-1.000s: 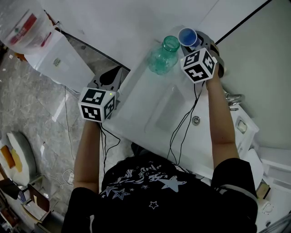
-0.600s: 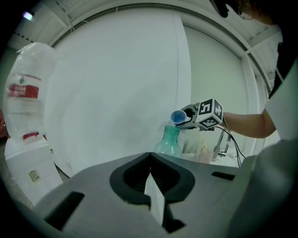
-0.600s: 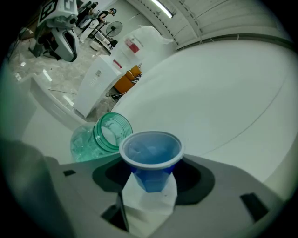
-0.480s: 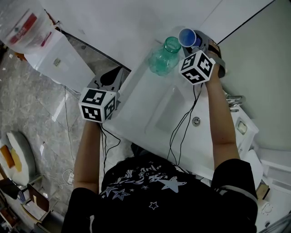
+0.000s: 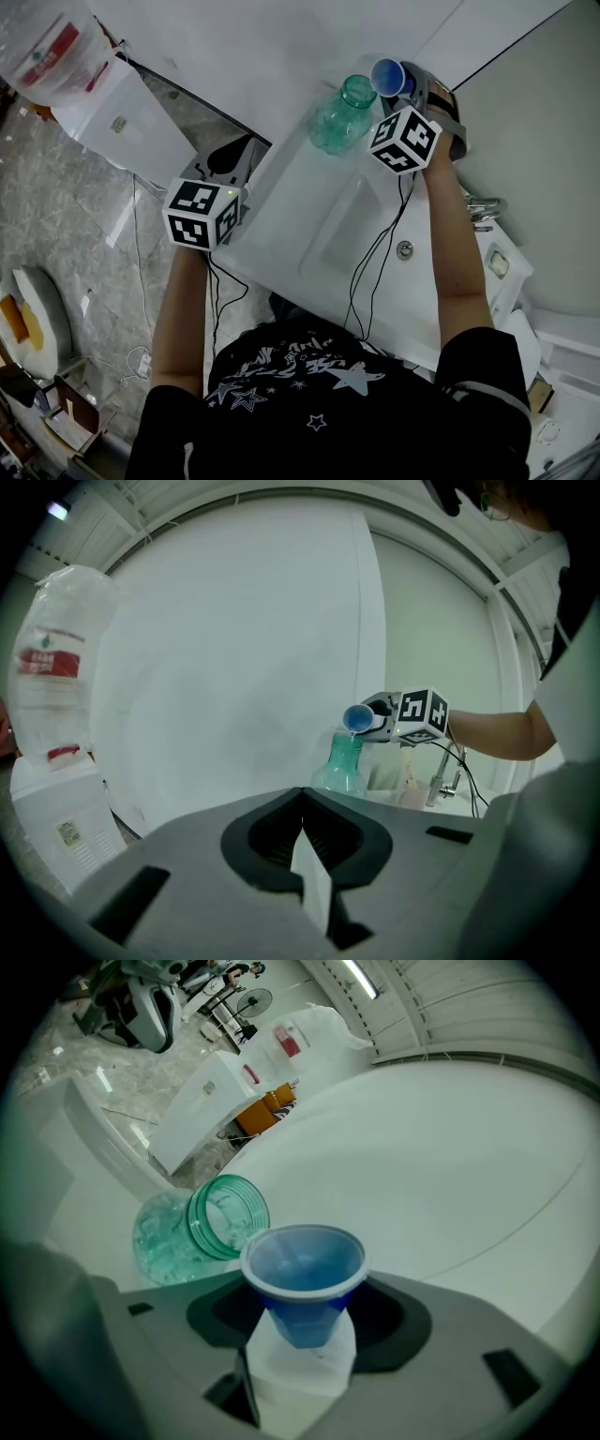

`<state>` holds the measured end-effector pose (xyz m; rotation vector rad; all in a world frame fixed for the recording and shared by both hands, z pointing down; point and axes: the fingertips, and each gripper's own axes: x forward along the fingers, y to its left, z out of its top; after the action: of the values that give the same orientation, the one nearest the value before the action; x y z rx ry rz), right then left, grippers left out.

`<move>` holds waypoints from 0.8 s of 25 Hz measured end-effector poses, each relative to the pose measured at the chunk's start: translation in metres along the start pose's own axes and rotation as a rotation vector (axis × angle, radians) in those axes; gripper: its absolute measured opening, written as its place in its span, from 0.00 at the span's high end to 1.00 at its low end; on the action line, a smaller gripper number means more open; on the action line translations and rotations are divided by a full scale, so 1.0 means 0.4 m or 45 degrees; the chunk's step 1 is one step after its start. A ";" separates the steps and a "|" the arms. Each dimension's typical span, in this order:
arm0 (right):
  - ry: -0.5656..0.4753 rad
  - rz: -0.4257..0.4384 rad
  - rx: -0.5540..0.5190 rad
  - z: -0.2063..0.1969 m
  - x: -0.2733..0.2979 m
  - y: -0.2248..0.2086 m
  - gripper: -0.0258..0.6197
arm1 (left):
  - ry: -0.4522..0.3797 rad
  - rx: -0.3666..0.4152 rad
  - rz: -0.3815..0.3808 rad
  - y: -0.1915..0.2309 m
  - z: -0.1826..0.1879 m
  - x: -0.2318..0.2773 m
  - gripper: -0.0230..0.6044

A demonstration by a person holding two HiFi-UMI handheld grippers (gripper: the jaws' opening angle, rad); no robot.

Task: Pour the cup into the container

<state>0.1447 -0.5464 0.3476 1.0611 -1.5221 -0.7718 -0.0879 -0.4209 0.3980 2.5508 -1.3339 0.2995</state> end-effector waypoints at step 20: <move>-0.047 0.020 0.042 0.005 -0.007 -0.009 0.55 | -0.002 -0.008 0.000 -0.007 -0.001 -0.005 0.95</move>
<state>0.1435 -0.5451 0.3429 1.0635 -1.5778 -0.7617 -0.0866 -0.4177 0.3974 2.5462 -1.3336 0.2923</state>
